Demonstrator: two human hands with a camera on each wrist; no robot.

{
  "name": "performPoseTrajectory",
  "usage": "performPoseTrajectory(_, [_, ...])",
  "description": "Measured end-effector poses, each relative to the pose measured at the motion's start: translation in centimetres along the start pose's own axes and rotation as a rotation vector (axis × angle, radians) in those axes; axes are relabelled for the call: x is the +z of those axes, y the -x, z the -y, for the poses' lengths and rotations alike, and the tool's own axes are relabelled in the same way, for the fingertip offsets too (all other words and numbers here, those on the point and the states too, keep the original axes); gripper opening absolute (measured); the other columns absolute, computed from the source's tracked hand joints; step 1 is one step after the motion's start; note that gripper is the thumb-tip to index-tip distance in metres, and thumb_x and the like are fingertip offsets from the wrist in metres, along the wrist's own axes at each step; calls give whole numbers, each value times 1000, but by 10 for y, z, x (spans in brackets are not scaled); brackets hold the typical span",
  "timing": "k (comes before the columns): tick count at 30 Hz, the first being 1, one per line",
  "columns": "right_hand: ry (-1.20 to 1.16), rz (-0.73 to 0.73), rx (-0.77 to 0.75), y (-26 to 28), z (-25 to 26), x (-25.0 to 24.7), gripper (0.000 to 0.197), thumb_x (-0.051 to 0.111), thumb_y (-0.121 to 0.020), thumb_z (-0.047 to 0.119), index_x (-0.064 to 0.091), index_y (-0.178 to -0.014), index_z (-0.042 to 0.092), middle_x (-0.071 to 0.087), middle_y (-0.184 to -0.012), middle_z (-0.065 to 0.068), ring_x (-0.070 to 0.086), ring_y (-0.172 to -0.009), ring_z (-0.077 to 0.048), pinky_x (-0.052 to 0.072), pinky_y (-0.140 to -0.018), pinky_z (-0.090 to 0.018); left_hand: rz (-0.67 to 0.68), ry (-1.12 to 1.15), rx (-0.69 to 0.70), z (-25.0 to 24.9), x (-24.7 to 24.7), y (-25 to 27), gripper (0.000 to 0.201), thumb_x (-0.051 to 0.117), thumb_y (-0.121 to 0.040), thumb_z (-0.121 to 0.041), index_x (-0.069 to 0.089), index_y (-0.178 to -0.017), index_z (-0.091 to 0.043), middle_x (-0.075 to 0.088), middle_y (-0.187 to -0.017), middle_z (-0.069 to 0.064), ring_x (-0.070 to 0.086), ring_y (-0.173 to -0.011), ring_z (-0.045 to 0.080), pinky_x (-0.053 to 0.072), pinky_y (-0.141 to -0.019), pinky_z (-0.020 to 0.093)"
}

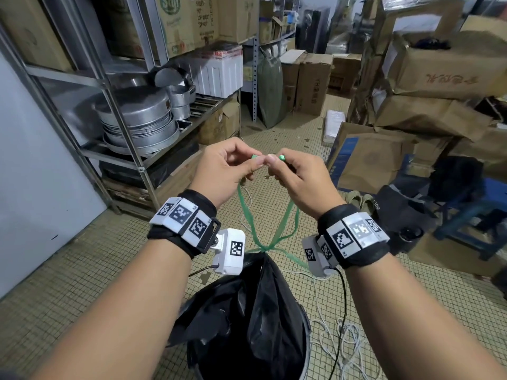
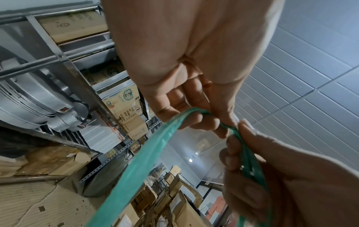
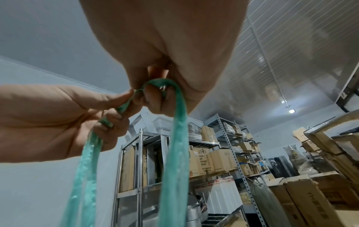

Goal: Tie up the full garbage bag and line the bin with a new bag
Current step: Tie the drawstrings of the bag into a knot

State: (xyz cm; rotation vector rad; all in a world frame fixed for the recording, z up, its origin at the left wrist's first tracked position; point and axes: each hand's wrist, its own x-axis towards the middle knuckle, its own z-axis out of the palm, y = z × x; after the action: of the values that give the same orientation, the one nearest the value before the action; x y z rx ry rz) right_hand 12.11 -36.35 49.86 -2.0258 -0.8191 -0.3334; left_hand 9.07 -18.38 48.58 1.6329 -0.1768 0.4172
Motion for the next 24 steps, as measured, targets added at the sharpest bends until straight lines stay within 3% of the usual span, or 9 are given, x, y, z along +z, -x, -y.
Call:
performPoseTrajectory(3, [-138, -134, 12, 0, -1, 1, 29, 58, -101, 27, 72, -80, 13, 66, -66, 0, 64, -56, -12, 53, -53, -32, -21, 36, 14, -1, 0, -2, 9, 79, -86, -15, 70, -86, -13, 75, -81, 9, 66, -64, 16, 50, -55, 23])
performPoseTrajectory(6, [-123, -165, 54, 0, -6, 3, 26, 60, -100, 29, 78, -92, 12, 74, -76, -2, 72, -71, -16, 60, -66, -43, -44, 11, 32, 3, 0, -2, 13, 76, -88, -16, 68, -82, -24, 76, -89, 9, 69, -71, 18, 54, -63, 25])
performPoseTrajectory(11, [-245, -206, 208, 5, -21, 0, 21, 62, -99, 23, 79, -101, 10, 77, -89, -3, 73, -85, -21, 60, -80, -46, -167, 148, -56, 17, -6, 0, 8, 64, -95, -8, 60, -92, -13, 78, -99, 9, 75, -92, 27, 60, -77, 35])
performPoseTrajectory(16, [-334, -201, 307, 10, -33, -1, 17, 62, -99, 21, 77, -95, 14, 76, -86, -7, 74, -85, -21, 62, -80, -44, -234, 311, -155, 25, -10, 2, 3, 57, -99, -6, 54, -98, -8, 76, -103, 15, 74, -98, 33, 59, -89, 44])
performPoseTrajectory(20, [-494, -239, 395, 20, -46, 2, 21, 59, -100, 18, 74, -93, 5, 75, -87, -18, 74, -85, -31, 60, -82, -51, -327, 521, -230, 33, -8, 6, 3, 50, -102, -5, 49, -102, -7, 75, -103, 18, 73, -100, 35, 59, -87, 44])
performPoseTrajectory(24, [-701, -312, 503, 29, -56, 5, 27, 57, -101, 18, 69, -101, -6, 72, -91, -27, 73, -88, -37, 60, -81, -48, -416, 714, -277, 43, -11, 9, 3, 46, -104, -5, 48, -106, -7, 72, -90, 14, 73, -97, 39, 61, -76, 41])
